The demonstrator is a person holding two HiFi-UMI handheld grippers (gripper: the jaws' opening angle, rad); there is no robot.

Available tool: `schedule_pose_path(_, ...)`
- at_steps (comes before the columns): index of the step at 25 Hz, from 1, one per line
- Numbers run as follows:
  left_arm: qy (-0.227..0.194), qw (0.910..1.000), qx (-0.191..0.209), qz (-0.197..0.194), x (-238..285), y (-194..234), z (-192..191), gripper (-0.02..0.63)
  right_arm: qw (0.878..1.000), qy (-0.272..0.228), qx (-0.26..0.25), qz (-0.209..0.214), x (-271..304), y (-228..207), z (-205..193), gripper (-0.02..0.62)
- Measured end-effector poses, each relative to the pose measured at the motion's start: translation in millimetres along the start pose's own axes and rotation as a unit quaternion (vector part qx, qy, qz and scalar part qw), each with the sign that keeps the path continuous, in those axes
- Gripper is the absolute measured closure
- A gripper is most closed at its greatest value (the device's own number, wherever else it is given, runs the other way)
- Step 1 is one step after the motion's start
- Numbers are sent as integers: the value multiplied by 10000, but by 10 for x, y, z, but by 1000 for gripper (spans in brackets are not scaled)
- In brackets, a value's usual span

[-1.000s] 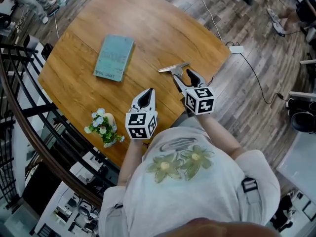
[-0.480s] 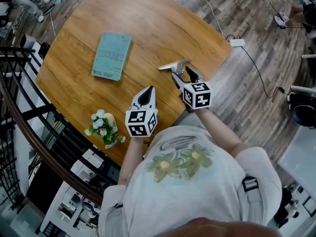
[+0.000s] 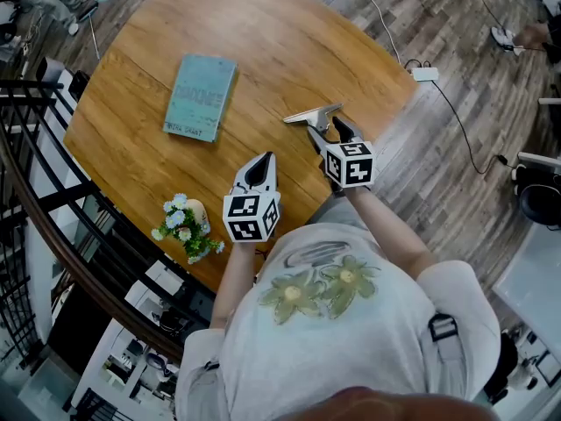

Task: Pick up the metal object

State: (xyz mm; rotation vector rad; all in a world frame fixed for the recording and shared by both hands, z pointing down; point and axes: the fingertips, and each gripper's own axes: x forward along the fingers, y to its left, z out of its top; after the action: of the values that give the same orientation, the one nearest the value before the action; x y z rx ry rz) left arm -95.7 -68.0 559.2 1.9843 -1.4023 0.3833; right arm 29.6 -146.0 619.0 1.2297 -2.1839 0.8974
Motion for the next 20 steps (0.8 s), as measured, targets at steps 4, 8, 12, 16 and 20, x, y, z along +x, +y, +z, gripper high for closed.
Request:
schedule_pose_path(4,29,10000,8,1,25,-18,7,591,10000,15,25,-39,51,-43,-9,324)
schedule_pose_path(8,48,10000,12,-10,46,-32,-4,591,9999,55,7,-85,127,-91,-55,321)
schedule_pose_path(12,65,10000,14,-13,50,-34,-18,591,9997,199,0,-106,200,-122,-142,318)
schedule_pose_path(16,85,10000,15,13,76,-38,-33,591,9994,333,-30,-110,274,-168,-204,314)
schedule_pose_path(20,95,10000,7,26,93,-31,-47,591,9989,448,52,-151,359,-200,-264,313)
